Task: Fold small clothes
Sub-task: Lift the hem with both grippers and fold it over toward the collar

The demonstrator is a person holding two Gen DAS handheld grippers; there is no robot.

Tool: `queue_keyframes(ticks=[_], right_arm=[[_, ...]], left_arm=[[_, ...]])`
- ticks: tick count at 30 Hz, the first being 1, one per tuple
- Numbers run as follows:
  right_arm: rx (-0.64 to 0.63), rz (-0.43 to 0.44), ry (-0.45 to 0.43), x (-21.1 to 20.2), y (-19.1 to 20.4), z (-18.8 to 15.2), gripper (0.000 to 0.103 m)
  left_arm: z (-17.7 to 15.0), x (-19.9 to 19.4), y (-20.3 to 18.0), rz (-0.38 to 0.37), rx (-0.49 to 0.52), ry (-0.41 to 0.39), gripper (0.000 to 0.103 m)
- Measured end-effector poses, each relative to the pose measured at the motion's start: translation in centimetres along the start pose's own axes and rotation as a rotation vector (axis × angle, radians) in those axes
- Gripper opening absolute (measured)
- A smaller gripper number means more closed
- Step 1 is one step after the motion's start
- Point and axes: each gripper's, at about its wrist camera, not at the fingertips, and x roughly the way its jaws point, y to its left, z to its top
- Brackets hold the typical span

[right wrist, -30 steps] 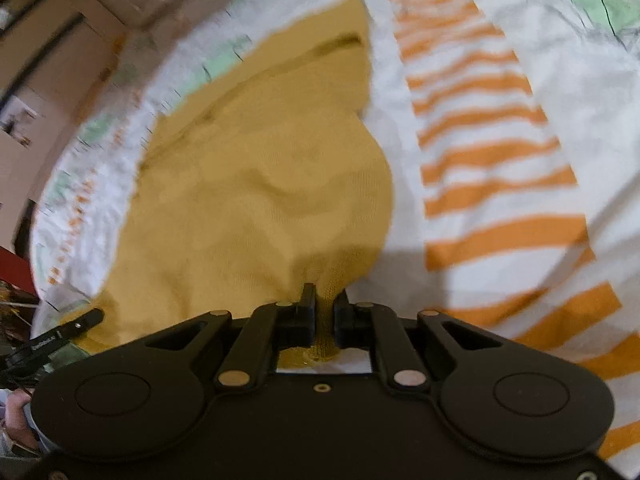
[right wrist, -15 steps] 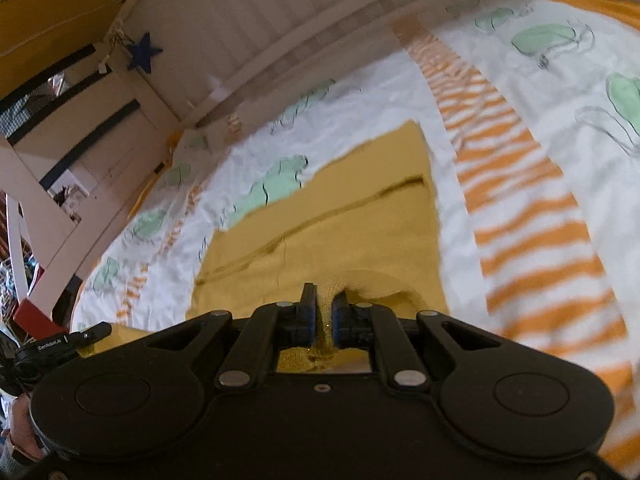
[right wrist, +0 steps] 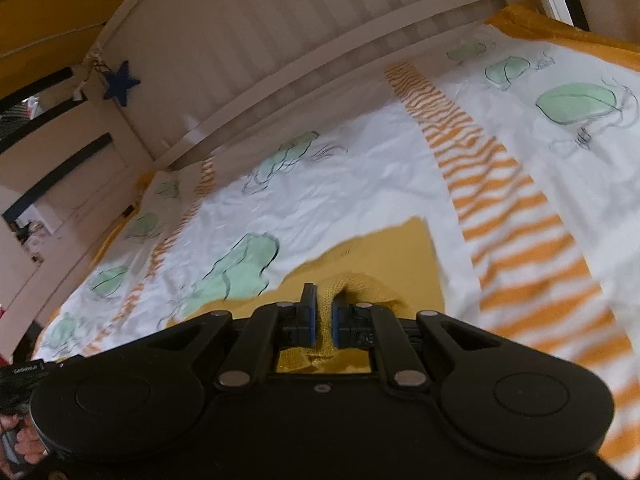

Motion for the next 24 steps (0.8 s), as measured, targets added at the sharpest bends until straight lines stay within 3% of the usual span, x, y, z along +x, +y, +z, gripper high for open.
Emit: queue_keyframes(ticks=[11, 24], right_arm=[[-0.036, -0.118, 0.070, 8.6, -0.5, 1.2, 0.014], [-0.014, -0.197, 0.070, 11.7, -2.1, -0.3, 0.014]], left_arm=[[0.6, 8.4, 1.1, 0.127, 0.041, 0.080, 0.004], [0.0, 12.5, 2.1, 0.193, 0.101, 0.116, 0.008]])
